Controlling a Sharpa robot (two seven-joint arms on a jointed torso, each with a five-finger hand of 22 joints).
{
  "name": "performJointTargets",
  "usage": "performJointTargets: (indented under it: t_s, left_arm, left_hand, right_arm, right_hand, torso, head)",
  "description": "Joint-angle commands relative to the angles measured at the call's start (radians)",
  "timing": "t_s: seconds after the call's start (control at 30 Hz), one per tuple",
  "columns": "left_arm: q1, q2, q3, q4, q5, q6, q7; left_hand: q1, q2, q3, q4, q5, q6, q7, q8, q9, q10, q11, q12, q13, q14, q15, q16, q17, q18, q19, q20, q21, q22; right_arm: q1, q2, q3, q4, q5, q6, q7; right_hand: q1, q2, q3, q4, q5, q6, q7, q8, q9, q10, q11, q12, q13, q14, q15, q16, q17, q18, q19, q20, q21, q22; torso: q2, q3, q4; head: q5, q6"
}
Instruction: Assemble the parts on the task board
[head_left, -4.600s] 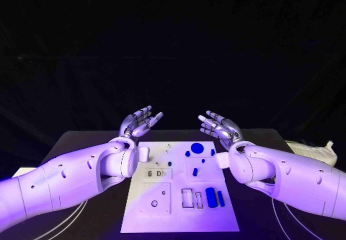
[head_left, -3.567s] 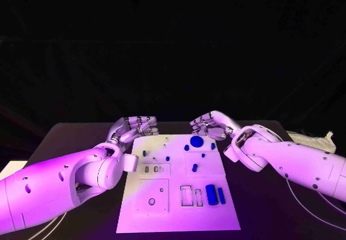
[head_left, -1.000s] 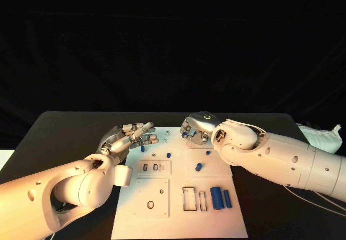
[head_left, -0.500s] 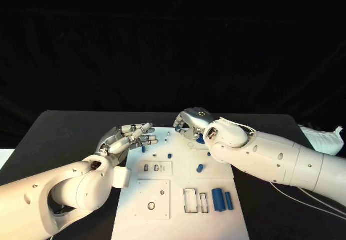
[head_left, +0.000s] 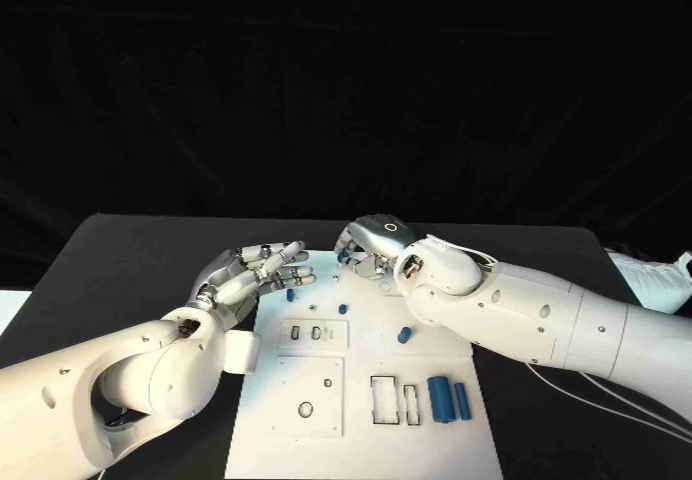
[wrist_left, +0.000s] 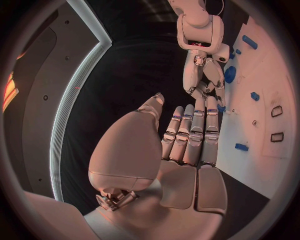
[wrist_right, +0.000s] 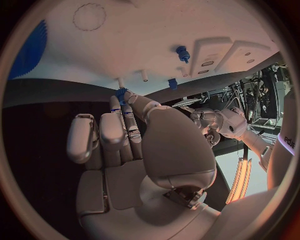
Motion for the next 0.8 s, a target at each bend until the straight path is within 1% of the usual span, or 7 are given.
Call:
performJointTargets:
  t_s: [0.03,0.17,0.3,0.47,0.63,0.73,0.8]
  left_arm:
    - [0.002,0.003,0.002,0.001,-0.01,0.023,0.01]
    - [0.002,0.004,0.002,-0.003,-0.012,0.023,0.011]
    - [0.002,0.005,0.002,-0.004,-0.012,0.022,0.012]
    - [0.003,0.005,0.002,-0.005,-0.013,0.021,0.012]
    - [0.003,0.005,0.002,-0.004,-0.013,0.021,0.011]
    - [0.003,0.004,0.002,-0.004,-0.013,0.021,0.011]
    - [0.003,0.004,0.002,-0.006,-0.013,0.02,0.012]
  left_hand:
    - [0.002,0.007,0.0,-0.004,-0.004,-0.007,0.009,-0.004,-0.001,-0.005,0.002,-0.002,-0.002,-0.005,0.005,-0.004,0.001,0.008,-0.005,0.003,-0.004,-0.001]
    - [0.002,0.007,0.0,-0.004,-0.004,-0.007,0.009,-0.004,-0.001,-0.005,0.002,-0.002,-0.002,-0.005,0.005,-0.004,0.001,0.008,-0.005,0.003,-0.004,-0.001]
    - [0.003,0.007,0.0,-0.005,-0.004,-0.008,0.009,-0.004,-0.001,-0.006,0.002,-0.002,-0.002,-0.004,0.005,-0.005,0.002,0.008,-0.005,0.003,-0.004,-0.001]
    - [0.004,0.008,0.0,-0.008,-0.004,-0.01,0.009,-0.004,-0.001,-0.009,0.003,-0.002,-0.002,-0.004,0.005,-0.005,0.002,0.008,-0.005,0.003,-0.004,-0.002]
    - [0.004,0.008,0.0,-0.008,-0.004,-0.01,0.009,-0.004,-0.001,-0.009,0.003,-0.002,-0.002,-0.004,0.005,-0.005,0.002,0.008,-0.005,0.003,-0.004,-0.002]
    - [0.004,0.008,0.0,-0.008,-0.004,-0.01,0.009,-0.004,-0.001,-0.009,0.003,-0.002,-0.002,-0.004,0.005,-0.005,0.002,0.008,-0.005,0.003,-0.004,-0.002]
    - [0.004,0.008,0.0,-0.009,-0.004,-0.011,0.01,-0.004,-0.001,-0.01,0.003,-0.003,-0.002,-0.003,0.005,-0.005,0.002,0.008,-0.005,0.003,-0.004,-0.002]
  right_arm:
    - [0.0,0.004,0.0,-0.001,-0.003,0.022,0.002]
    - [0.0,0.007,0.0,-0.005,-0.003,0.043,0.0]
    - [0.0,0.01,0.0,-0.01,-0.009,0.07,-0.006]
    - [0.0,0.013,0.0,-0.011,-0.022,0.095,-0.016]
    - [0.0,0.017,0.0,-0.016,-0.053,0.097,-0.052]
    - [0.0,0.021,0.0,-0.019,-0.063,0.095,-0.063]
    - [0.0,0.024,0.0,-0.021,-0.067,0.091,-0.066]
  right_hand:
    - [0.012,0.003,0.008,-0.004,0.0,-0.005,0.006,-0.004,0.001,0.015,-0.019,0.007,0.002,0.026,0.003,0.007,0.0,-0.01,0.001,0.006,0.007,0.001]
    - [0.011,0.002,0.008,-0.003,-0.001,-0.005,0.007,-0.004,0.001,0.014,-0.019,0.007,0.002,0.026,0.003,0.007,0.0,-0.01,0.0,0.006,0.007,0.001]
    - [0.01,0.002,0.008,-0.003,-0.001,-0.005,0.007,-0.005,0.001,0.014,-0.019,0.007,0.002,0.026,0.003,0.008,0.001,-0.01,0.0,0.006,0.007,0.002]
    - [0.008,0.001,0.008,-0.002,-0.003,-0.006,0.007,-0.005,0.001,0.014,-0.018,0.008,0.002,0.026,0.004,0.009,0.001,-0.01,0.0,0.007,0.008,0.002]
    - [0.006,0.0,0.007,-0.001,-0.004,-0.006,0.007,-0.005,0.001,0.013,-0.018,0.008,0.002,0.025,0.004,0.009,-0.001,-0.01,-0.001,0.007,0.008,0.002]
    - [-0.001,-0.007,0.005,0.003,-0.001,-0.007,0.007,-0.005,0.002,0.01,-0.018,0.008,0.002,0.024,0.005,0.009,-0.002,-0.01,-0.003,0.009,0.008,0.001]
    - [-0.007,-0.012,0.003,0.006,0.003,-0.008,0.007,-0.006,0.002,0.008,-0.018,0.008,0.002,0.023,0.005,0.011,-0.002,-0.01,-0.003,0.01,0.009,0.002]
  torso:
    - [0.004,-0.0021,0.0009]
    - [0.006,-0.001,0.0012]
    - [0.007,-0.0019,0.0013]
    - [0.009,-0.0019,0.0017]
    - [0.011,-0.0022,0.002]
    - [0.012,-0.0023,0.0015]
    - [0.012,-0.0023,0.0015]
  head:
    - [-0.001,0.0]
    - [-0.001,0.0]
    - [-0.004,-0.002]
    - [-0.004,-0.003]
    - [-0.006,-0.003]
    - [-0.005,-0.001]
    - [-0.008,-0.001]
